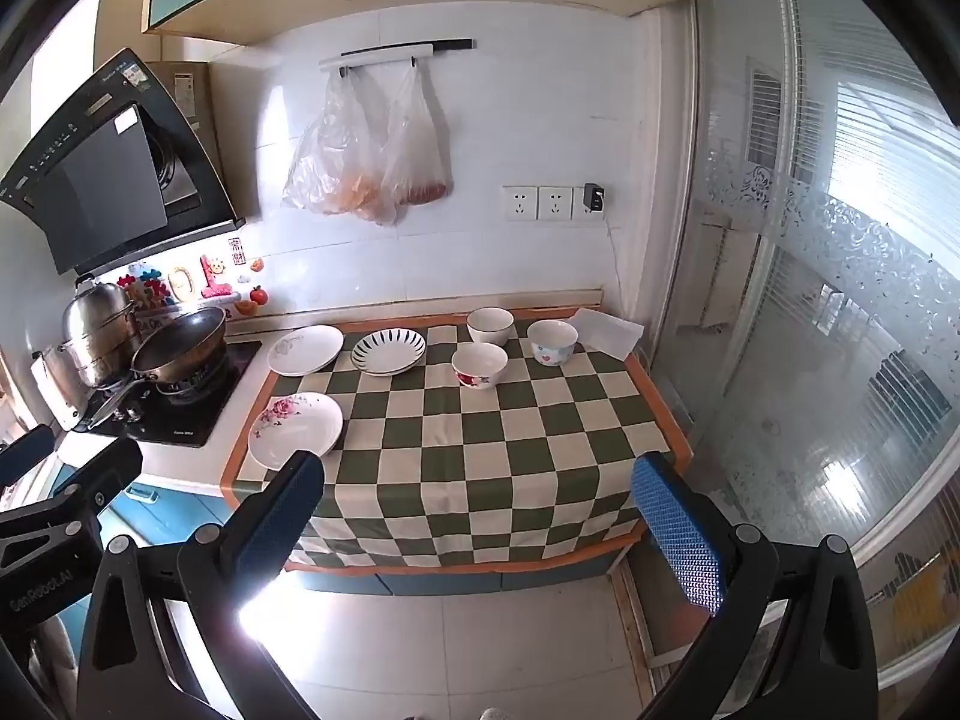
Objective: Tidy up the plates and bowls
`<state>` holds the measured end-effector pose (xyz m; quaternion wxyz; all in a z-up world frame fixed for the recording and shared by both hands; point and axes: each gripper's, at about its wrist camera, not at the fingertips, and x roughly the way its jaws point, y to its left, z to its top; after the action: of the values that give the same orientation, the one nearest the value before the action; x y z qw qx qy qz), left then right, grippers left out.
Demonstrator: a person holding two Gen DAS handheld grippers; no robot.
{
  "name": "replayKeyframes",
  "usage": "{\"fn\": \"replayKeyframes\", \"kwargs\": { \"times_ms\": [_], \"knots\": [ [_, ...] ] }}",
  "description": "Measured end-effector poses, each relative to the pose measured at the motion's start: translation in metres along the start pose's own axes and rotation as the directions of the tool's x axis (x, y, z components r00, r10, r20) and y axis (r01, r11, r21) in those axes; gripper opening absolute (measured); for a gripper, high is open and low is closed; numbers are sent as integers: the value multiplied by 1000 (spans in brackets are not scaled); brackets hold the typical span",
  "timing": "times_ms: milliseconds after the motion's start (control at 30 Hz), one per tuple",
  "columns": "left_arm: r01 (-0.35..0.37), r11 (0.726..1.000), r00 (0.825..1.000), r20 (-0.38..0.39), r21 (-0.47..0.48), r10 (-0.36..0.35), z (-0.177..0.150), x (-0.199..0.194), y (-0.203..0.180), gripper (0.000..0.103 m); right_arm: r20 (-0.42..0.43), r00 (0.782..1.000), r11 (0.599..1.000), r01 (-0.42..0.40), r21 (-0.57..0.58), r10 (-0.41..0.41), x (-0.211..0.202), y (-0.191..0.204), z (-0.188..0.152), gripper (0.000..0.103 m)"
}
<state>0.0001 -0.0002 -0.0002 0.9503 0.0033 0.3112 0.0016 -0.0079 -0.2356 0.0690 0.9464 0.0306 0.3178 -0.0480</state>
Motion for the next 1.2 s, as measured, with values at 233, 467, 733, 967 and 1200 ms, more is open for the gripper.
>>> {"fn": "replayKeyframes", "kwargs": {
  "times_ms": [233,467,733,967,1200],
  "knots": [
    [1,1000,1000,1,-1,-1,2,0,-2,103,-3,1000,1000,0,-2,0,-1,-1,0,103],
    [6,1000,1000,-12,-9,-6,-4,2,0,103,-2,1000,1000,6,-8,-6,-12,2,-5,103],
    [11,1000,1000,-8,-17,-11,-6,2,7,103,-9,1000,1000,7,-5,-7,1,1,-6,103],
    [12,1000,1000,-8,-17,-12,-5,2,7,103,-5,1000,1000,12,-8,-12,0,2,-4,103],
    [8,1000,1000,-5,-15,-8,-3,1,7,103,-3,1000,1000,12,-8,-12,0,2,-4,103]
  ]
}}
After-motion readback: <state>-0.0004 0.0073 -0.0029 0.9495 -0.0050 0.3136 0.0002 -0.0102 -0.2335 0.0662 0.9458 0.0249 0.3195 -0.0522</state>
